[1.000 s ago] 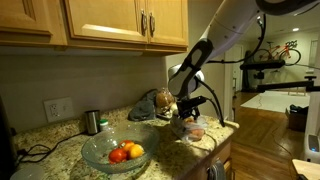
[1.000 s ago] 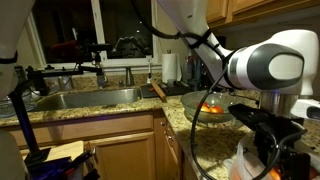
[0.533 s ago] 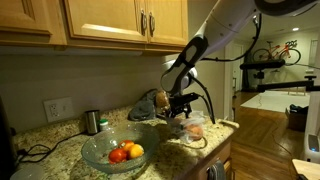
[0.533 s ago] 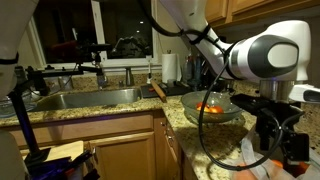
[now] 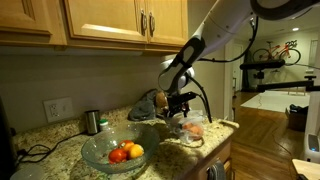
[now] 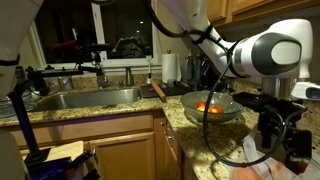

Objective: Pick a peach from the bag and place it in the bowl

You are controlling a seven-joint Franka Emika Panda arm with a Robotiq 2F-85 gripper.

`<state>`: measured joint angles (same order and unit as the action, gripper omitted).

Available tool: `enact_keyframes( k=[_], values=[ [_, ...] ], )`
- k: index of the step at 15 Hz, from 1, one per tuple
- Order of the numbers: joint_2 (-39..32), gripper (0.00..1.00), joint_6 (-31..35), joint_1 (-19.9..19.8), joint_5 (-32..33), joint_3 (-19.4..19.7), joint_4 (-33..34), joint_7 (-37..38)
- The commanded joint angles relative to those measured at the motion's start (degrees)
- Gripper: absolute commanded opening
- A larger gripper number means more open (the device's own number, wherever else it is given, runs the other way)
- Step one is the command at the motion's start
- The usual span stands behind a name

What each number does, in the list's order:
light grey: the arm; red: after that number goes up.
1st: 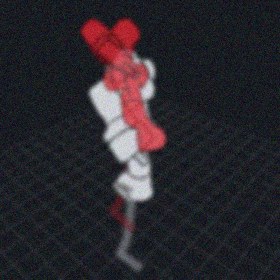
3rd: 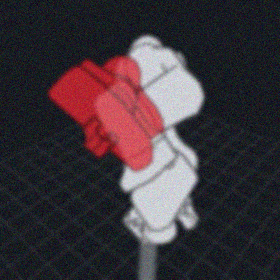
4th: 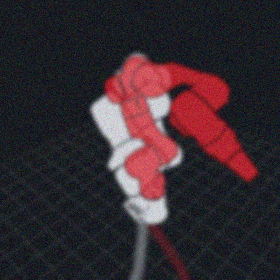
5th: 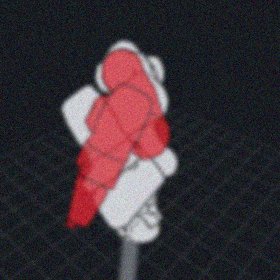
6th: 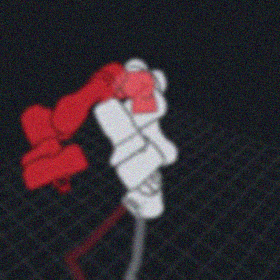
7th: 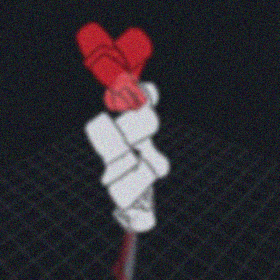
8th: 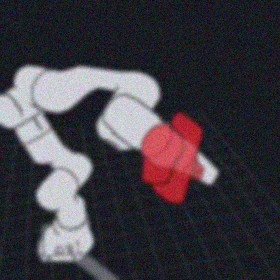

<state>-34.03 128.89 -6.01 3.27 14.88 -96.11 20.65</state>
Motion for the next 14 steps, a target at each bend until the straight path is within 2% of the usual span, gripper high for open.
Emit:
enact_keyframes(
  k=[1,14],
  values=[
    [-0.07,1.00,-3.26,-0.31,0.32,-0.15,1.02,1.11],
    [2.40,1.00,-4.80,-0.76,0.67,0.72,-1.79,1.42]
  ],
)
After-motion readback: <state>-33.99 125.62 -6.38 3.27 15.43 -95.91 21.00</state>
